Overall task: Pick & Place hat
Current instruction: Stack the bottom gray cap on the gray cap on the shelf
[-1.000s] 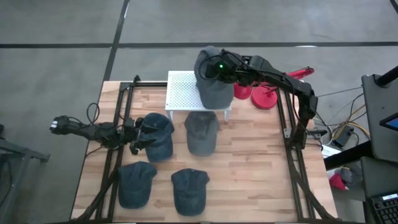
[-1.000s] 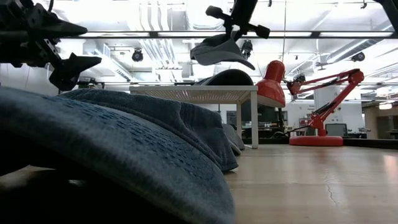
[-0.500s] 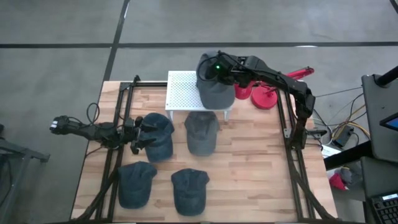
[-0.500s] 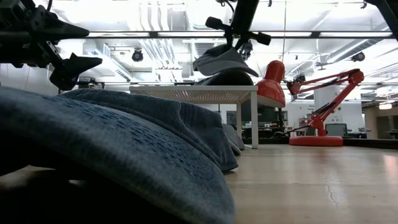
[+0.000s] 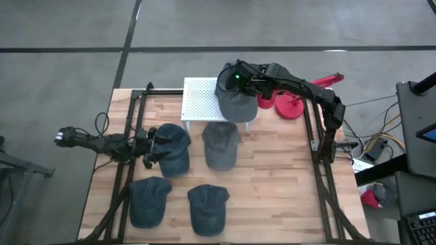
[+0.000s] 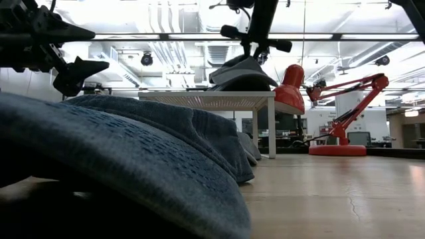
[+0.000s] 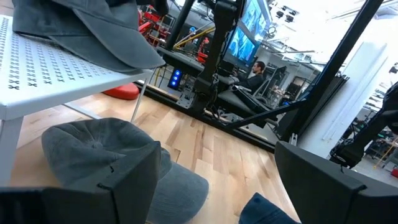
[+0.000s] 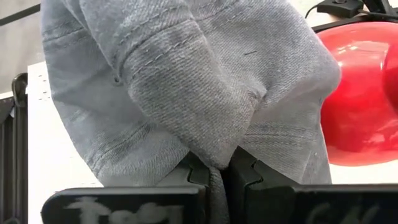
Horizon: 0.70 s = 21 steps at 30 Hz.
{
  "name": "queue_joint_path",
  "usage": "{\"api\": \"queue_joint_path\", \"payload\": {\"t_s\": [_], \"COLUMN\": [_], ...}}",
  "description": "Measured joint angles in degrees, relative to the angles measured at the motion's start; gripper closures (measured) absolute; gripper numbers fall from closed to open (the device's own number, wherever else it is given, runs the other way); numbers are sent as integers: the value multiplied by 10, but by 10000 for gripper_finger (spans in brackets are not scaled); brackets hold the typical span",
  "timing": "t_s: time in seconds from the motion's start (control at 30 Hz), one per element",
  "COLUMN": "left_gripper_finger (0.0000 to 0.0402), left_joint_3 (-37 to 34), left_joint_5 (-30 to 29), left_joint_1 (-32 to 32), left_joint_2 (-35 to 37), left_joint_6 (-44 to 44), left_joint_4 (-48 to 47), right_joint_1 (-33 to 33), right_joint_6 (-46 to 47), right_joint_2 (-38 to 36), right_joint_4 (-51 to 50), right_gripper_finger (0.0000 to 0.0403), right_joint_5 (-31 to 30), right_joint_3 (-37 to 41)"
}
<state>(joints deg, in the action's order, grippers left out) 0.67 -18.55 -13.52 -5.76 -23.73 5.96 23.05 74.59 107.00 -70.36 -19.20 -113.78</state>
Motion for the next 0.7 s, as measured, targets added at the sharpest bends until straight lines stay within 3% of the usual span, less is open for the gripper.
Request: {"api": "queue_joint_path", "payload": {"t_s": [0.7], "left_gripper_finger": [85], "left_joint_3": [0], "left_joint_5": [0], "left_joint_1": [0], "left_joint_2": [0], "left_joint_6": [0], "left_joint_4": [0], "right_joint_1": [2], "right_joint_6": [-39], "right_joint_2": [0], "right_joint_4": [21], "right_gripper_finger": [385], "right_joint_5": [0], "right_joint_3": [3]}}
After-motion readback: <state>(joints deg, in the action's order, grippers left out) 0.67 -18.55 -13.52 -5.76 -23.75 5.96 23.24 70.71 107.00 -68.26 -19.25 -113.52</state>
